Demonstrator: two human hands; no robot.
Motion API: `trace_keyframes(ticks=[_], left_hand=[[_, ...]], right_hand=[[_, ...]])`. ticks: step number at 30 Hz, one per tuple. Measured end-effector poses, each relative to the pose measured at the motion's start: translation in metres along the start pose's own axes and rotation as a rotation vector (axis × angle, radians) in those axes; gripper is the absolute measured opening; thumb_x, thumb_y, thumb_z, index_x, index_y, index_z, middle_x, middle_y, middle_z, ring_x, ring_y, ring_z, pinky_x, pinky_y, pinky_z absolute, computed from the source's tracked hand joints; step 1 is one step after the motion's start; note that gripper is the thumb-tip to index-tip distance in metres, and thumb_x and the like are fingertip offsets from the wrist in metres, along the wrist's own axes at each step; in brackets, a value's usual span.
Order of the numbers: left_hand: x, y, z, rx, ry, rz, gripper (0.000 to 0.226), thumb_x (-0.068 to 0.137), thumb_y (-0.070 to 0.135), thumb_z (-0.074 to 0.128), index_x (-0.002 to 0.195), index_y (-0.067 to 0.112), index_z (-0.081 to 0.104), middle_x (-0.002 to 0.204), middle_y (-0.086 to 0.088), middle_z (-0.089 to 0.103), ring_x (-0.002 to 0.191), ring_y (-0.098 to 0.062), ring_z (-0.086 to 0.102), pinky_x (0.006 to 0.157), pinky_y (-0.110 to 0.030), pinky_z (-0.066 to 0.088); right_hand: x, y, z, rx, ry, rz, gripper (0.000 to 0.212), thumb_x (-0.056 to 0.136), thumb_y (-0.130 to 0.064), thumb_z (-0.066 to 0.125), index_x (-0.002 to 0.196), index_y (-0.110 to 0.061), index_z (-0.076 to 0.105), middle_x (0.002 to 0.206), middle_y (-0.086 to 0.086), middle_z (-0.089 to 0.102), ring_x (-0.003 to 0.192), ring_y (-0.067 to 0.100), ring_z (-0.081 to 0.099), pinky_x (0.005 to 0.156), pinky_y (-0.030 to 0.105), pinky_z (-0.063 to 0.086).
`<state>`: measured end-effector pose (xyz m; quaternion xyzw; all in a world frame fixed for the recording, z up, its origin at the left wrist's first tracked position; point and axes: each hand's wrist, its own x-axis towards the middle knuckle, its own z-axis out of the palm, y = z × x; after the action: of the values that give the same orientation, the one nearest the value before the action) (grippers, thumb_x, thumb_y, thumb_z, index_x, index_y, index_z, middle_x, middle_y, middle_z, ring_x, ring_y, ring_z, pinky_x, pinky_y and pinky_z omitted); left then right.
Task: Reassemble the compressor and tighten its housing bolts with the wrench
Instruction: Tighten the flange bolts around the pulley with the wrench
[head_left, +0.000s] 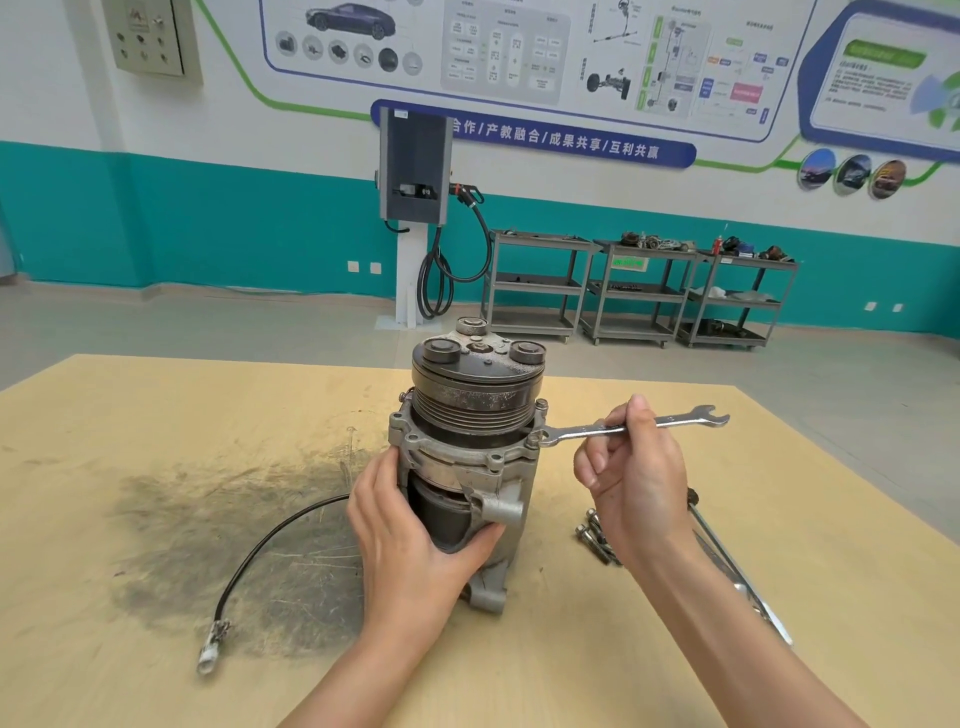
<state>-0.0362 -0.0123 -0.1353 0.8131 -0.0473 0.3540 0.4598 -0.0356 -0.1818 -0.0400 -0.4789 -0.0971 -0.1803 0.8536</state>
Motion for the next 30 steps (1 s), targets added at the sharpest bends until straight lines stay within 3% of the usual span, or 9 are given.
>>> trace_keyframes(ticks=[7,11,13,16,19,21,24,30], left_hand=[[-0.001,0.002,-0.001,-0.009,-0.008,-0.011,0.119,0.055,0.047,0.087,0.148,0.005,0.026,0.147,-0.010,0.030,0.136,-0.026,0.024,0.111,-0.042,0.023],[-0.001,0.002,-0.001,0.000,-0.004,-0.001,0.119,0.056,0.047,0.087,0.148,0.005,0.026,0.147,-0.010,0.030,0.136,-0.027,0.024,0.112,-0.044,0.023],[-0.001,0.002,0.000,-0.001,-0.004,-0.004,0.118,0.056,0.048,0.087,0.148,0.005,0.026,0.146,-0.011,0.030,0.136,-0.028,0.025,0.112,-0.044,0.024],[-0.001,0.002,-0.001,-0.012,-0.014,-0.004,0.117,0.056,0.052,0.083,0.147,0.005,0.026,0.146,-0.010,0.030,0.135,-0.029,0.025,0.112,-0.044,0.025],[-0.001,0.003,-0.002,-0.008,-0.014,-0.004,0.118,0.057,0.061,0.077,0.146,0.004,0.027,0.145,-0.012,0.032,0.135,-0.030,0.027,0.111,-0.042,0.023],[-0.001,0.004,-0.002,-0.005,-0.005,-0.002,0.118,0.057,0.060,0.079,0.146,0.005,0.026,0.146,-0.012,0.031,0.134,-0.030,0.026,0.111,-0.043,0.023],[-0.001,0.002,0.000,0.014,0.001,0.004,0.119,0.055,0.046,0.090,0.147,0.005,0.026,0.146,-0.011,0.030,0.134,-0.026,0.025,0.111,-0.043,0.023],[0.000,0.002,-0.002,0.006,-0.012,-0.006,0.119,0.056,0.050,0.086,0.148,0.004,0.026,0.147,-0.010,0.030,0.135,-0.025,0.025,0.112,-0.042,0.023]], right_hand=[[-0.014,0.009,-0.002,-0.245,0.013,-0.237,0.038,0.097,-0.045,0.039,0.081,-0.011,0.047,0.044,0.002,0.047,0.039,0.017,0.045,0.041,0.023,0.038],[-0.027,0.007,0.003,-0.502,-0.034,-0.516,0.023,0.099,-0.039,0.042,0.079,-0.030,0.047,0.047,0.009,0.048,0.042,0.011,0.046,0.048,0.018,0.037],[-0.032,0.008,0.007,-0.646,-0.069,-0.680,0.020,0.098,-0.034,0.042,0.079,-0.032,0.044,0.051,-0.001,0.048,0.047,0.004,0.046,0.051,0.014,0.037],[-0.037,0.010,0.013,-0.895,-0.089,-0.840,0.028,0.103,-0.047,0.038,0.083,-0.029,0.046,0.062,-0.019,0.045,0.048,0.008,0.046,0.045,0.027,0.039],[-0.038,0.007,0.016,-0.814,-0.097,-0.877,0.029,0.103,-0.048,0.035,0.085,-0.028,0.047,0.064,-0.017,0.044,0.048,0.009,0.046,0.045,0.026,0.040],[-0.039,0.003,0.018,-0.594,-0.076,-0.857,0.028,0.104,-0.046,0.034,0.082,-0.034,0.047,0.061,-0.007,0.044,0.048,0.012,0.046,0.048,0.022,0.038],[-0.032,-0.007,0.019,-0.462,0.062,-0.655,0.032,0.103,-0.046,0.032,0.077,-0.039,0.049,0.057,-0.001,0.051,0.046,0.017,0.048,0.048,0.023,0.037],[-0.004,-0.006,0.007,-0.292,0.120,-0.155,0.042,0.106,-0.038,0.028,0.078,-0.012,0.047,0.047,0.000,0.047,0.043,0.018,0.048,0.042,0.023,0.033]])
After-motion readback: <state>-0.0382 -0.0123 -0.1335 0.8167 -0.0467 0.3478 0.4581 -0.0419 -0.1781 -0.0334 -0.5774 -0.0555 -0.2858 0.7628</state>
